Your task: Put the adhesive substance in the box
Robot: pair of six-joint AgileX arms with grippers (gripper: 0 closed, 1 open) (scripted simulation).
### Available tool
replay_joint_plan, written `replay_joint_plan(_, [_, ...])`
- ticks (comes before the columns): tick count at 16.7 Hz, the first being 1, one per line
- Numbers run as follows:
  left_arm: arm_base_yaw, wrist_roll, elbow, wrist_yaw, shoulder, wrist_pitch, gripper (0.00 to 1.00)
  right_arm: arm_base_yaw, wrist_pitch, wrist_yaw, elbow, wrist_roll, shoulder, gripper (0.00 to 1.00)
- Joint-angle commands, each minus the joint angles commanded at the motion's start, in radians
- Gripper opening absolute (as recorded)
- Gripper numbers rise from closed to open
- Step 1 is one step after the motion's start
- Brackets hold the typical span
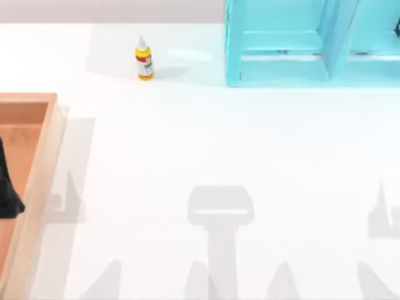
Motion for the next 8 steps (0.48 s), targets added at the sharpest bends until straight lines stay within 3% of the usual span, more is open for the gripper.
replay_joint_plan(8, [-0.086, -0.042, 0.211, -0.097, 0.575, 0.178, 1.00, 0.000, 0.000, 0.000, 0.000, 0.000, 0.000, 1.00])
